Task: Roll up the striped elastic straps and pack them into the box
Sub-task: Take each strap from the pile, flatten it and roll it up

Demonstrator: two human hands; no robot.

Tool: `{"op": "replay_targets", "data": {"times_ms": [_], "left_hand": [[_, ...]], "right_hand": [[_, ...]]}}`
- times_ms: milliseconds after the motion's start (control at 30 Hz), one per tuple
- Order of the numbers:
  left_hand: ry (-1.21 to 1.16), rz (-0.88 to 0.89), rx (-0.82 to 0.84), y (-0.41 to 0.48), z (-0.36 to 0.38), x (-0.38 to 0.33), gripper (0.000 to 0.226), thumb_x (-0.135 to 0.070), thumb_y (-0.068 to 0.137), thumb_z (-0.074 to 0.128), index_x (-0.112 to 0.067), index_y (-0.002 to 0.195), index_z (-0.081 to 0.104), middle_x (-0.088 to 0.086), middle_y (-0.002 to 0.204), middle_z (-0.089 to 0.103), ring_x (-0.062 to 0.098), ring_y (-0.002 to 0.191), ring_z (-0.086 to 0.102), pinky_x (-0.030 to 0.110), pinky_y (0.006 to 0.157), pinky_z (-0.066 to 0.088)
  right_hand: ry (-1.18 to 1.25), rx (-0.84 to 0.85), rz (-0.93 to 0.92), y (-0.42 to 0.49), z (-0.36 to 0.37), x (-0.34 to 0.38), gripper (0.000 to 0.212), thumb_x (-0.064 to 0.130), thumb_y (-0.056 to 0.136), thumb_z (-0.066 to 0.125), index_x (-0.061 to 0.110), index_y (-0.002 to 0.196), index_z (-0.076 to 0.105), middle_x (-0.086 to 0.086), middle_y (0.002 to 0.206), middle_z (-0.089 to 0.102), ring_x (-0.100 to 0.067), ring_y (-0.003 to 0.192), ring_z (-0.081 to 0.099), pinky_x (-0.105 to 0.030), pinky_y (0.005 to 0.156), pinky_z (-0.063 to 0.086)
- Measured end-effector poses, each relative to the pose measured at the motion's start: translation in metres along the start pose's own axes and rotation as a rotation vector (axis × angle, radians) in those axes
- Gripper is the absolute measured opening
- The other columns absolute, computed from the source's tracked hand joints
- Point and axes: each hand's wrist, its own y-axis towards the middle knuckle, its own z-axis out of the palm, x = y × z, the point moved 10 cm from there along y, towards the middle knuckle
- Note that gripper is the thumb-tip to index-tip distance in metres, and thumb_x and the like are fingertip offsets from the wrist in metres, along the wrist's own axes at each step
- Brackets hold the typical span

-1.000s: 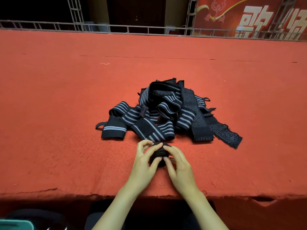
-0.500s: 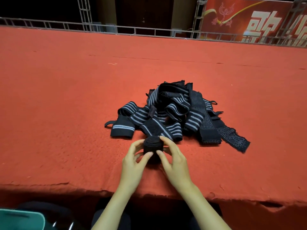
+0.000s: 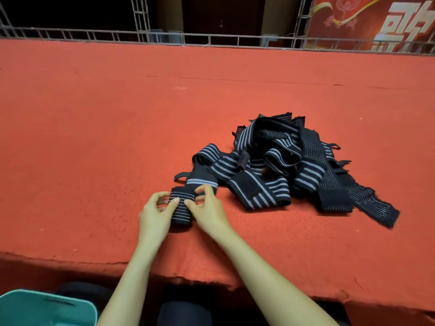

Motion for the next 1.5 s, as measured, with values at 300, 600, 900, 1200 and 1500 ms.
{"op": "replay_targets", "data": {"times_ms": [300, 600, 900, 1200, 1500], "left_hand": [[0.069, -0.033, -0.047, 0.03, -0.019, 0.011, 0.017, -0.02, 0.085, 0.068, -0.014, 0.101, 0.067, 0.0, 0.091, 0.067, 0.011, 0.083, 0.06, 0.026, 0.08, 0.043], [0.204, 0.083, 0.063, 0.041, -0.017, 0.01, 0.033, -0.009, 0.083, 0.068, -0.011, 0.115, 0.064, 0.002, 0.11, 0.065, 0.012, 0.096, 0.063, 0.016, 0.081, 0.044], [0.289, 0.167, 0.049, 0.03, -0.019, 0.017, 0.036, -0.007, 0.081, 0.07, -0.009, 0.117, 0.065, 0.004, 0.115, 0.062, 0.011, 0.097, 0.057, 0.013, 0.079, 0.041], [0.509, 0.229, 0.11, 0.03, -0.011, -0.006, 0.038, -0.005, 0.086, 0.062, -0.005, 0.124, 0.06, 0.008, 0.13, 0.058, 0.023, 0.123, 0.05, 0.027, 0.104, 0.031], [0.388, 0.488, 0.307, -0.016, 0.084, -0.087, 0.025, -0.01, 0.084, 0.064, -0.015, 0.108, 0.068, -0.002, 0.111, 0.065, 0.012, 0.108, 0.056, 0.019, 0.092, 0.037]], "right_hand": [[-0.017, 0.104, 0.03, 0.022, 0.037, 0.0, 0.044, 0.023, 0.088, 0.064, 0.013, 0.126, 0.045, -0.005, 0.116, 0.064, -0.021, 0.099, 0.064, -0.036, 0.092, 0.048], [-0.348, 0.063, -0.295, 0.037, 0.057, 0.022, 0.038, 0.01, 0.092, 0.054, 0.004, 0.13, 0.051, -0.011, 0.131, 0.047, -0.029, 0.12, 0.045, -0.035, 0.102, 0.035], [-0.601, 0.013, -0.546, 0.023, 0.054, 0.023, 0.034, 0.016, 0.09, 0.056, 0.011, 0.123, 0.062, -0.005, 0.124, 0.062, -0.03, 0.121, 0.046, -0.042, 0.102, 0.035], [-0.715, 0.12, -0.529, 0.015, 0.035, 0.027, 0.043, 0.023, 0.092, 0.055, 0.017, 0.135, 0.05, 0.0, 0.143, 0.045, -0.023, 0.142, 0.021, -0.046, 0.116, 0.012], [-0.668, -0.088, -0.482, -0.013, -0.09, 0.013, 0.034, 0.025, 0.091, 0.055, 0.015, 0.123, 0.06, -0.002, 0.131, 0.053, -0.025, 0.139, 0.029, -0.048, 0.115, 0.018]]}}
